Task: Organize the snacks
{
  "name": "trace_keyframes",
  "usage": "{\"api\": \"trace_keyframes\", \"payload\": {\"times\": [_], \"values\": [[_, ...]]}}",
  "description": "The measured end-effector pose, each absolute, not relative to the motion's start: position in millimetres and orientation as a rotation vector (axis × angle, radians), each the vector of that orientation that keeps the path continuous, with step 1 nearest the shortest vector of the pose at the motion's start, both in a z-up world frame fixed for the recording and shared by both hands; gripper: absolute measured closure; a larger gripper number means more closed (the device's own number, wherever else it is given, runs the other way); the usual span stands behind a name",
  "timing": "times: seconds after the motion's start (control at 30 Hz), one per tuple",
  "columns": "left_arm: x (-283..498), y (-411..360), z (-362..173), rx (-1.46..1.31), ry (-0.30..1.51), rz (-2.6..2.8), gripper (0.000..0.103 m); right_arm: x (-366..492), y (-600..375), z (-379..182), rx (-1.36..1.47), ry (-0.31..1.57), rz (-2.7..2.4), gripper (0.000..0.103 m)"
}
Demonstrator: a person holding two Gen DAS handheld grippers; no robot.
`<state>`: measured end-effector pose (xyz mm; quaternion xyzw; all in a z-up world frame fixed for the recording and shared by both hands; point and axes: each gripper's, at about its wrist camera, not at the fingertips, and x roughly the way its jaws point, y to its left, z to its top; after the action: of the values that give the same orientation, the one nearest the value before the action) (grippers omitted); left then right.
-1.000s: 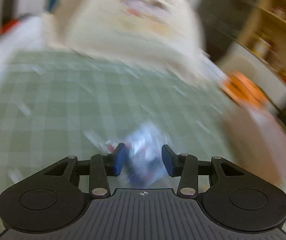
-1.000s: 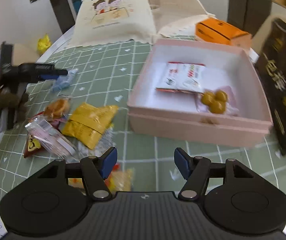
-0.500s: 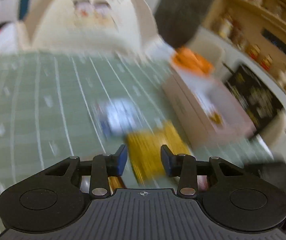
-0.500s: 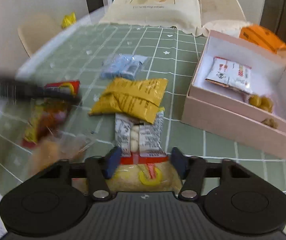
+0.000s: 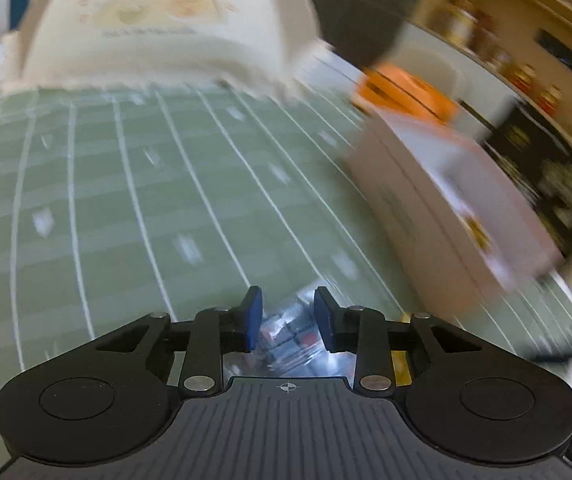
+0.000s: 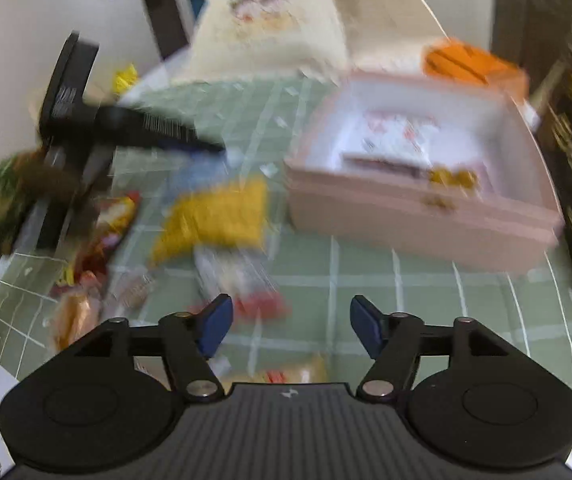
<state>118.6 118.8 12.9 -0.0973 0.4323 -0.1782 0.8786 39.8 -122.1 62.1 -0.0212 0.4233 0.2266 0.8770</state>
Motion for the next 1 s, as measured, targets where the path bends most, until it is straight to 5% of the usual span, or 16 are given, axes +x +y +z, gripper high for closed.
{"api": "trace_keyframes", "payload": {"times": [0.37,1.0], "values": [[53,143,21,-0.413,0.946,-0.293,0.058,54,-115,42,-0.192,0.917,0.434,0.033],[-38,23,47,0.212,1.007,-0.583,0.055,-34,-163,66,-0.175,0.859,0.557,0.033]]}}
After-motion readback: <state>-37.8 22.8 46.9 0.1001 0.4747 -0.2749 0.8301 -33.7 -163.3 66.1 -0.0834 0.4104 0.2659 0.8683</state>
